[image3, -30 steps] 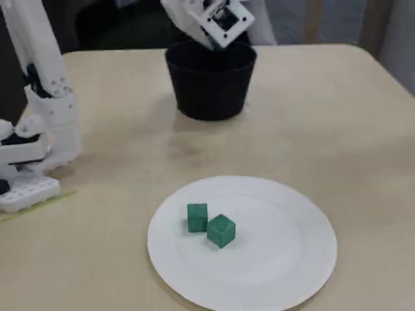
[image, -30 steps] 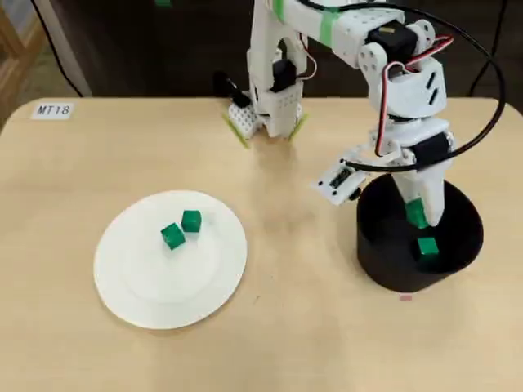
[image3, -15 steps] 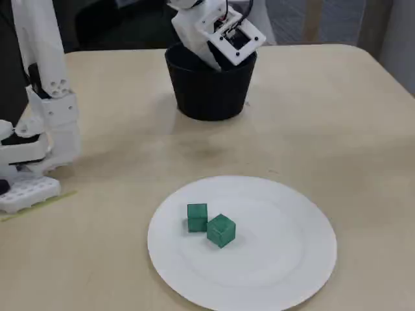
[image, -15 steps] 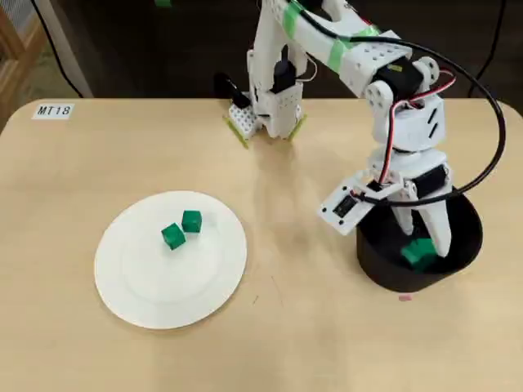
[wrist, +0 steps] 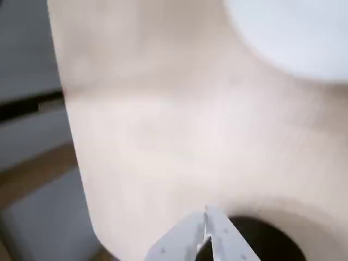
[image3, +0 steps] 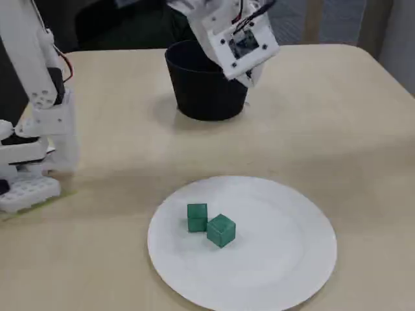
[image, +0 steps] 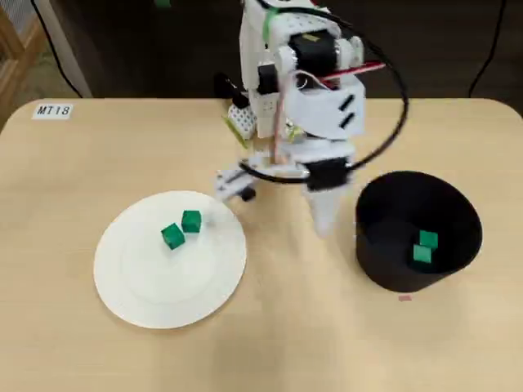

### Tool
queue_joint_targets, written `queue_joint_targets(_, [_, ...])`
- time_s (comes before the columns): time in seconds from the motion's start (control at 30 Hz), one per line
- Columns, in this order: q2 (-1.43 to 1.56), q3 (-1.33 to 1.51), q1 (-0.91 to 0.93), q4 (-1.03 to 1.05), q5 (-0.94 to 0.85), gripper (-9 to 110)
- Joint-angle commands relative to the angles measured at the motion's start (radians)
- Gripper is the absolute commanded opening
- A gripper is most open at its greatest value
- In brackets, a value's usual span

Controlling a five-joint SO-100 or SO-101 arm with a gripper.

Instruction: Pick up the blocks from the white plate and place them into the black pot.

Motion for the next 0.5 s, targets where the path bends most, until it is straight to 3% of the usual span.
queue_joint_targets(0.0, [0.051, 0.021, 0.152, 0.021, -0.058, -2])
queue_joint_targets(0.23, [0.029, 0.147, 0.318, 0.008, -0.072, -2])
queue_joint_targets(0.47, [0.021, 0.201, 0.426, 0.078, -0.293, -2])
